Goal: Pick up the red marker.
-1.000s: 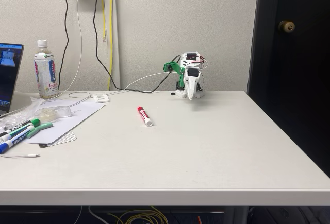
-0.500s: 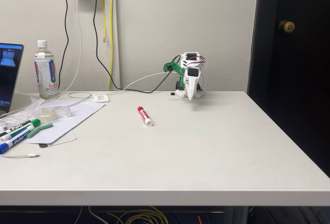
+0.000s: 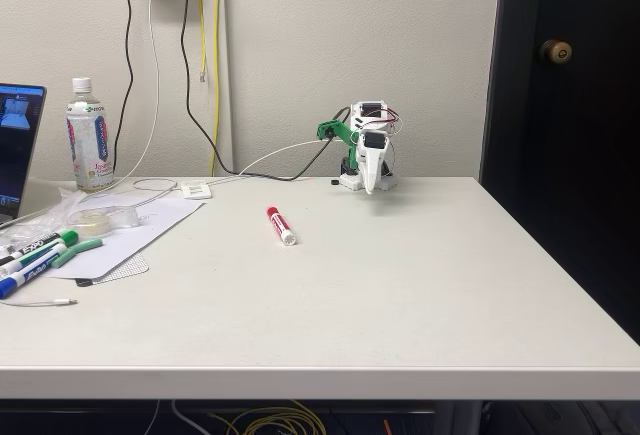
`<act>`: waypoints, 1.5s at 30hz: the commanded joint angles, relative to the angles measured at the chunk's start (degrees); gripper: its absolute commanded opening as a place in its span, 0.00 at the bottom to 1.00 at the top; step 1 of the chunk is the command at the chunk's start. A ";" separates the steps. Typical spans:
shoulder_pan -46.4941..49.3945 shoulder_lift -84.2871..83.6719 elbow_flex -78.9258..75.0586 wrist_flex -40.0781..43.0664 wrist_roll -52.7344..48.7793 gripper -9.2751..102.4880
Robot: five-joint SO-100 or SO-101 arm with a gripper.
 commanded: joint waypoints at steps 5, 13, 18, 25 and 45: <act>-0.35 0.44 -0.26 0.26 0.18 0.08; -0.09 0.44 -0.26 0.35 0.62 0.08; 0.00 0.44 -0.26 0.44 0.70 0.08; 0.09 0.44 -0.26 -0.18 1.49 0.08; 1.85 -7.29 -2.72 -15.03 6.15 0.09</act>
